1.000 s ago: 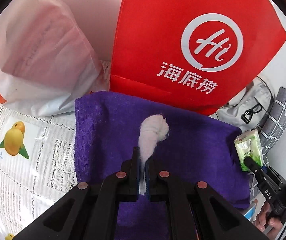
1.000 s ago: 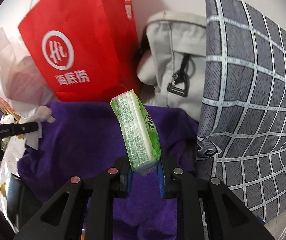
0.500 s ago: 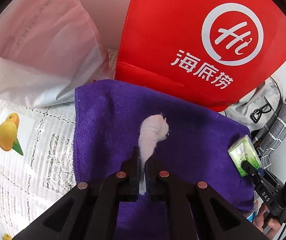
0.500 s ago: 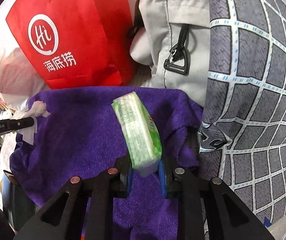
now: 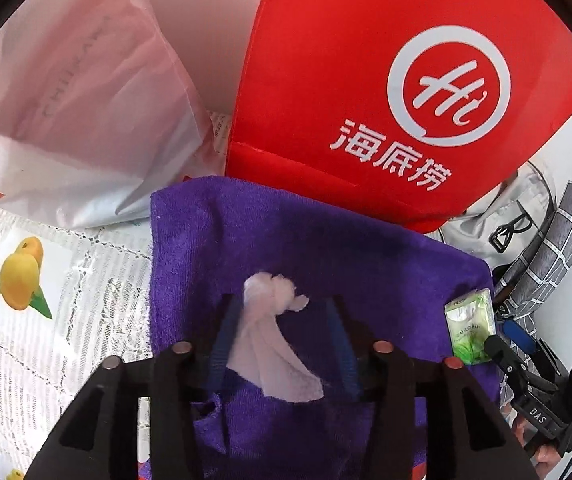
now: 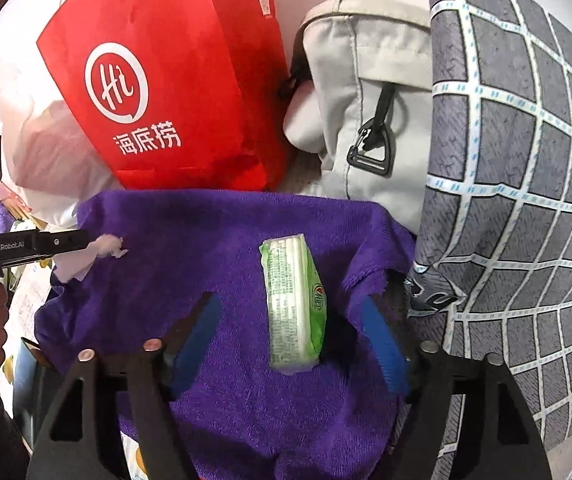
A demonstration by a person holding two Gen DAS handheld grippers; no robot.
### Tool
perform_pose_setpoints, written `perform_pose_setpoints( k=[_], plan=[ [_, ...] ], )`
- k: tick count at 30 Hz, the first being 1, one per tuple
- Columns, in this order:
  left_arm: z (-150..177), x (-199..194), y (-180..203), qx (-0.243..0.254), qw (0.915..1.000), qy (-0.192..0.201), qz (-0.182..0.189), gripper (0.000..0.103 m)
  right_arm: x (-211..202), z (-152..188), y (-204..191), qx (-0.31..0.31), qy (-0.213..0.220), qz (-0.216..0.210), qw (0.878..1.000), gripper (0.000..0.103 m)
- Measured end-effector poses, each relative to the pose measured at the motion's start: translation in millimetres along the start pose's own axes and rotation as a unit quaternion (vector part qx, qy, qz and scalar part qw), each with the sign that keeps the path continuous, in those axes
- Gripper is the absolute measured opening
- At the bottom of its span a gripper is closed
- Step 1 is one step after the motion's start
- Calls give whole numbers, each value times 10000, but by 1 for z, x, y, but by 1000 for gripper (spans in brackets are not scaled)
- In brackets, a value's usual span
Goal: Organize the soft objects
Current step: 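Lower the cloth and tissue pack onto the purple towel and open both tools, then press the white cloth down on the purple towel with the left tool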
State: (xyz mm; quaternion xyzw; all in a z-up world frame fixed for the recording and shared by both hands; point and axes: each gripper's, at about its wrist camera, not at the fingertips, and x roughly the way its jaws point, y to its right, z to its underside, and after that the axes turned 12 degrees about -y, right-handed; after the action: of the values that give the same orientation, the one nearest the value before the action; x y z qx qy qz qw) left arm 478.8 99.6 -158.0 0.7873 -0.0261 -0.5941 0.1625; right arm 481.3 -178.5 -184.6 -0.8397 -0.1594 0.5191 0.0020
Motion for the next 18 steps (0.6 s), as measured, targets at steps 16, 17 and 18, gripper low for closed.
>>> perform_pose_setpoints(
  k=[16, 17, 18],
  plan=[
    [9, -32, 10, 59, 9975, 260, 650, 69, -51, 5, -4, -60, 502, -43, 9987, 85],
    [9, -34, 9, 79, 9960, 253, 857, 69, -54, 6, -4, -59, 530, -63, 9986, 85],
    [10, -37, 8, 76, 9953, 248, 935, 69, -56, 6, -5, -71, 536, -53, 9985, 85]
  ],
)
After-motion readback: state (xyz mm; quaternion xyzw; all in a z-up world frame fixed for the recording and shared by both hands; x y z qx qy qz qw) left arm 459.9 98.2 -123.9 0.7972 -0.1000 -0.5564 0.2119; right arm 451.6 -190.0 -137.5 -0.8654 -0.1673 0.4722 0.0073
